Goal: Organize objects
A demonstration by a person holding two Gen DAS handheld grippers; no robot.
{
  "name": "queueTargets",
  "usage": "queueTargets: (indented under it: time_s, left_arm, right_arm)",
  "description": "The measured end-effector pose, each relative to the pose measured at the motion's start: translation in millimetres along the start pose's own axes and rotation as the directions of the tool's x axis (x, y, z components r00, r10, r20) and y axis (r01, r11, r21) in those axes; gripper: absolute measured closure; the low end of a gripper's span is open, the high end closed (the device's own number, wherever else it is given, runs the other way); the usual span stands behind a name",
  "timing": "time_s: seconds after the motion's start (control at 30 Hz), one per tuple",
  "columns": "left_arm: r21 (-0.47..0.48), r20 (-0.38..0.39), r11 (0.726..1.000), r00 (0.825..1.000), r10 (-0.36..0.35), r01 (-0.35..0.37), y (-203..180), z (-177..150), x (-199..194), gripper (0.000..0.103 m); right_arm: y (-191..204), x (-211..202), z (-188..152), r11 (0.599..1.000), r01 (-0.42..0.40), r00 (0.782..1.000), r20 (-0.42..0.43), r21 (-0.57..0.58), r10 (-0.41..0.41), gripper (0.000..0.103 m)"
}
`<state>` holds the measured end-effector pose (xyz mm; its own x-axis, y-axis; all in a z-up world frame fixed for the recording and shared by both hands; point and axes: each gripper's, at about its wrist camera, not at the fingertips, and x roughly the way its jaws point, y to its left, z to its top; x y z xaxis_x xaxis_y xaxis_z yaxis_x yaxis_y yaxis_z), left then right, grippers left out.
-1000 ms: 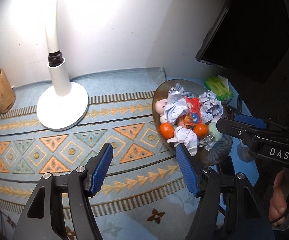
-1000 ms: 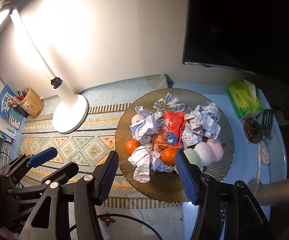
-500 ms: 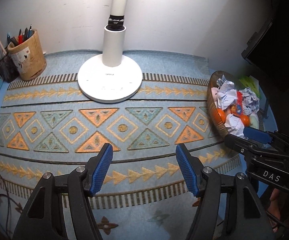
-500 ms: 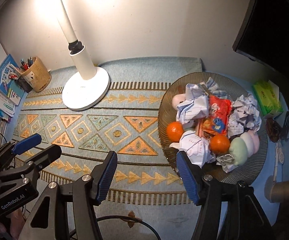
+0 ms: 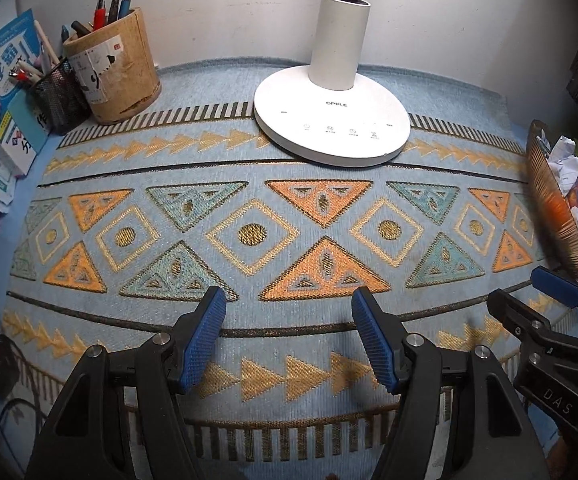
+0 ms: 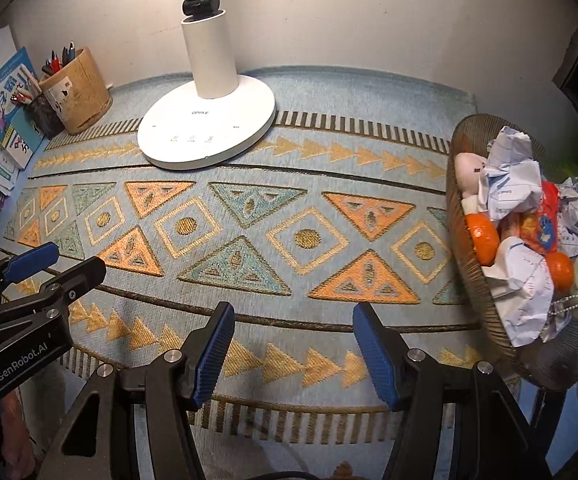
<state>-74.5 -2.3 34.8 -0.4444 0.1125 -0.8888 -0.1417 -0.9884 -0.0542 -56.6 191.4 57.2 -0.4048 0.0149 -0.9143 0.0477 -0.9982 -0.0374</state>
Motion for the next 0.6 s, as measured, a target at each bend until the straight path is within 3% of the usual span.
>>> queueTargets:
  time_s: [0.13, 0.17, 0.33, 0.37, 0.43, 0.5, 0.53, 0.6]
  left_arm:
    - [-0.017, -0.013, 1.000, 1.000, 0.000, -0.001, 4.6, -7.3, 16.8, 0.039]
    - [-0.013, 0.016, 1.000, 1.000, 0.012, -0.012, 4.0, -9.4, 15.8, 0.039]
    - [0.068, 0.045, 0.998, 0.999, 0.005, -0.008, -9.6, -16.5, 19.0, 0.013]
    - [0.077, 0.064, 0.997, 0.998, 0.024, -0.029, -12.0, -18.1, 19.1, 0.012]
    - [0.026, 0.078, 0.999, 0.996, 0.034, -0.036, -5.0, -18.7, 21.4, 0.001]
    - [-0.006, 0.105, 0.998, 0.993, 0.058, -0.057, -1.5, -20.0, 22.2, 0.000]
    - [-0.014, 0.116, 0.998, 0.991, 0.065, -0.064, -2.0, -21.3, 21.8, 0.000]
    - [-0.021, 0.131, 0.997, 0.988, 0.077, -0.075, -3.7, -24.0, 21.1, 0.000]
  right_arm:
    - [6.9, 12.2, -11.6, 1.000, 0.007, 1.000, 0.027, 0.003, -0.007, 0.043]
    - [7.8, 15.8, -13.9, 1.000, 0.000, 1.000, 0.025, 0.006, 0.000, 0.043]
    - [8.5, 29.3, -21.7, 0.999, -0.028, 0.999, 0.027, 0.026, 0.028, 0.043]
    - [7.9, 33.1, -22.5, 0.999, -0.031, 0.999, 0.022, 0.038, 0.030, 0.042]
    - [9.7, 34.0, -22.9, 0.999, 0.000, 0.999, 0.044, 0.041, -0.001, 0.034]
    - [8.5, 34.7, -24.6, 0.999, 0.013, 0.998, 0.057, 0.051, -0.016, 0.027]
    - [5.4, 36.0, -25.7, 0.998, 0.019, 0.998, 0.057, 0.068, -0.023, 0.014]
    - [-1.1, 40.6, -29.2, 0.994, 0.050, 0.997, 0.046, 0.096, -0.055, 0.000]
